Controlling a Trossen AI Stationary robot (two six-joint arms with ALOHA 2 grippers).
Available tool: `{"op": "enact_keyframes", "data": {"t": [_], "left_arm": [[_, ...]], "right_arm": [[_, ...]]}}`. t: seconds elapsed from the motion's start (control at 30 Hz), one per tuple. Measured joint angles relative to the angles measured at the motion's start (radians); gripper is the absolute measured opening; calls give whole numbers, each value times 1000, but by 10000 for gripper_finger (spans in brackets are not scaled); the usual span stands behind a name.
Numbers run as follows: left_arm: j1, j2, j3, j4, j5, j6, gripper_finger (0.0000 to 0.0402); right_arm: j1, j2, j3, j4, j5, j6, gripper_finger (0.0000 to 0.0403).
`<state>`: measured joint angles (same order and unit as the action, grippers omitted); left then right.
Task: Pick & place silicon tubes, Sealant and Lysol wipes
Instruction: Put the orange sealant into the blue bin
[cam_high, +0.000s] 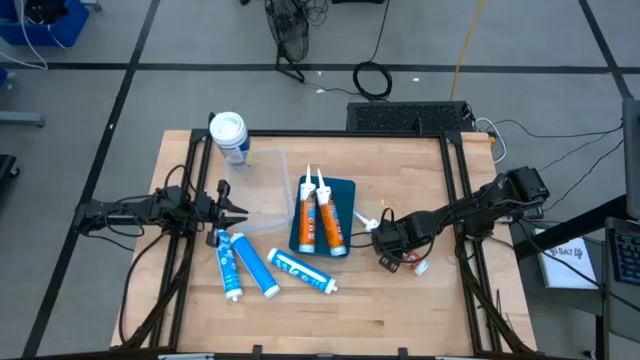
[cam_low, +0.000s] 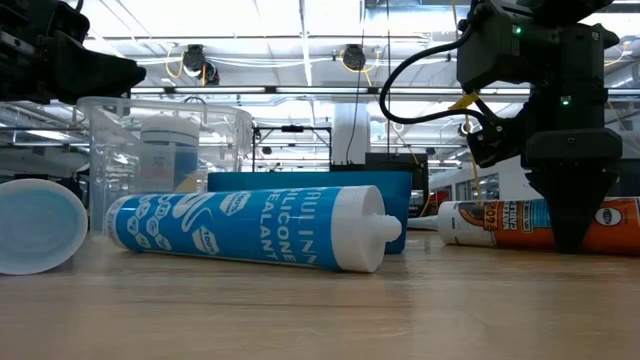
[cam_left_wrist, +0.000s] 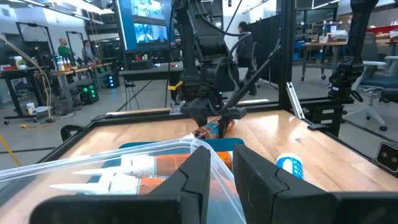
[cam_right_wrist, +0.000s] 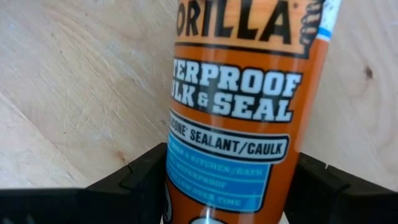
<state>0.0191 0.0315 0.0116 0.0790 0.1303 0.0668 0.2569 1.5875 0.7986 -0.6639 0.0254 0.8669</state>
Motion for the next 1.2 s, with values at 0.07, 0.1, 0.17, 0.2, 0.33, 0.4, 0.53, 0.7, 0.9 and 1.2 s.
{"op": "enact_keyframes", "data": {"t": [0.07,0.1,0.17,0.2,0.33,0.4,0.53,0.7,0.9,1.2], "left_arm": [[0,0,0,0,0,0,76],[0,0,0,0,0,0,76],[0,0,0,0,0,0,76],[0,0,0,0,0,0,76],[0,0,0,0,0,0,76],[0,0,0,0,0,0,76],[0,0,0,0,0,0,76],[0,0,0,0,0,0,76],[0,0,0,0,0,0,76],[0,0,0,0,0,0,76]], "right_arm": [[0,0,0,0,0,2,239],[0,0,0,-1,0,4,236],[0,0,0,-2,-1,8,225],[0,0,0,-1,-1,6,218],[0,0,0,-2,0,0,201],[0,0,0,-2,0,0,201],[0,0,0,-2,0,0,201],[0,0,0,-3,-19,0,200],[0,1,0,-3,-23,-9,200],[0,0,0,-3,-24,-16,200]]}}
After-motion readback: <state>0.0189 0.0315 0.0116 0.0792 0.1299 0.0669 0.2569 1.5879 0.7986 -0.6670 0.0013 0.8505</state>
